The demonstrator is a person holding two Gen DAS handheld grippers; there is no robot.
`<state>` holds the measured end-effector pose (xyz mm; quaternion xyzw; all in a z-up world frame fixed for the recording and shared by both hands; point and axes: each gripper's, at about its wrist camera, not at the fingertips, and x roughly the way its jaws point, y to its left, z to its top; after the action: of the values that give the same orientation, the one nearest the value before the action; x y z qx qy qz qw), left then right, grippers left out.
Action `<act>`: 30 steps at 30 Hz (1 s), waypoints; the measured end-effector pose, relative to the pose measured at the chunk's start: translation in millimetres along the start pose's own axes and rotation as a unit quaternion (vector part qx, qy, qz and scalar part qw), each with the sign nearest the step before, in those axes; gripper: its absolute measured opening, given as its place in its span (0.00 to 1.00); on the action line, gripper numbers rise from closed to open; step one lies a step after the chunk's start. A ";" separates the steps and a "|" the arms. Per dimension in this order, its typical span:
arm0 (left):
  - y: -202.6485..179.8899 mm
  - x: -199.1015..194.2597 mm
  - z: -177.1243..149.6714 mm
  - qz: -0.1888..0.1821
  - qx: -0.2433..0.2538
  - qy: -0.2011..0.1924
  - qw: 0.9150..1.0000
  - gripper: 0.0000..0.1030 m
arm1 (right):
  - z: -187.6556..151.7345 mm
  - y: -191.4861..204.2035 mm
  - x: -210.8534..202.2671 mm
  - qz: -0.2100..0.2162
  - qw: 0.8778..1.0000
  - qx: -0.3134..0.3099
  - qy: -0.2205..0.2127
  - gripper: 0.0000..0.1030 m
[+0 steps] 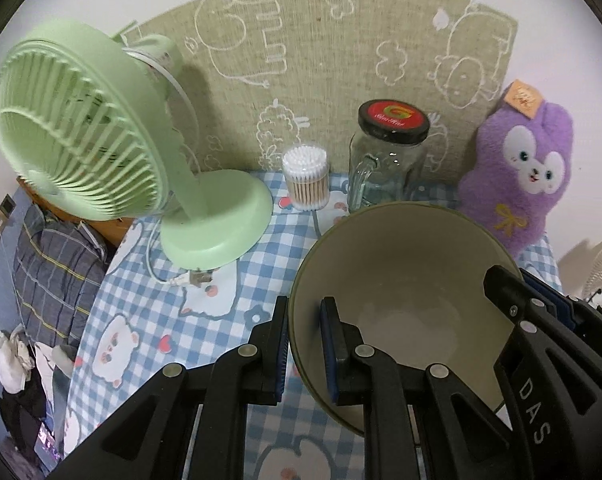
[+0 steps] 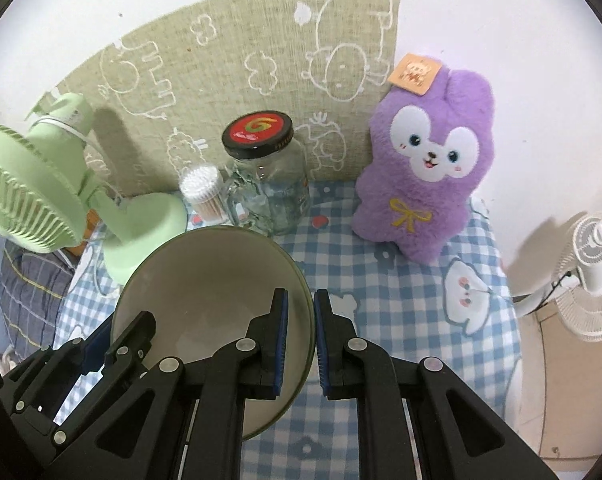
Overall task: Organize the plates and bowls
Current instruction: 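Lift the cream bowl with both grippers and carry it toward the plate stack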
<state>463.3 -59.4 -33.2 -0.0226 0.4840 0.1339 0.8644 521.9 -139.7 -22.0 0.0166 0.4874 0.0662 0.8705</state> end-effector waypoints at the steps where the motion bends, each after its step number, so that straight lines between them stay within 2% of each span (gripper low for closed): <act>1: 1.2 -6.5 -1.9 -0.002 0.000 -0.002 1.000 0.12 | -1.6 0.9 -5.6 -0.001 1.000 0.001 -0.002 0.16; 18: 26.3 -99.4 -38.4 -0.012 0.003 -0.035 0.999 0.12 | -42.9 20.7 -103.1 -0.007 0.999 0.010 -0.032 0.16; 30: 43.7 -150.2 -67.5 -0.029 0.011 -0.059 0.998 0.12 | -78.1 34.5 -162.9 -0.023 0.998 0.022 -0.053 0.16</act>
<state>321.7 -60.2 61.6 -0.0188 0.4326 0.1048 0.8953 368.0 -129.7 78.1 0.0282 0.4419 0.0343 0.8960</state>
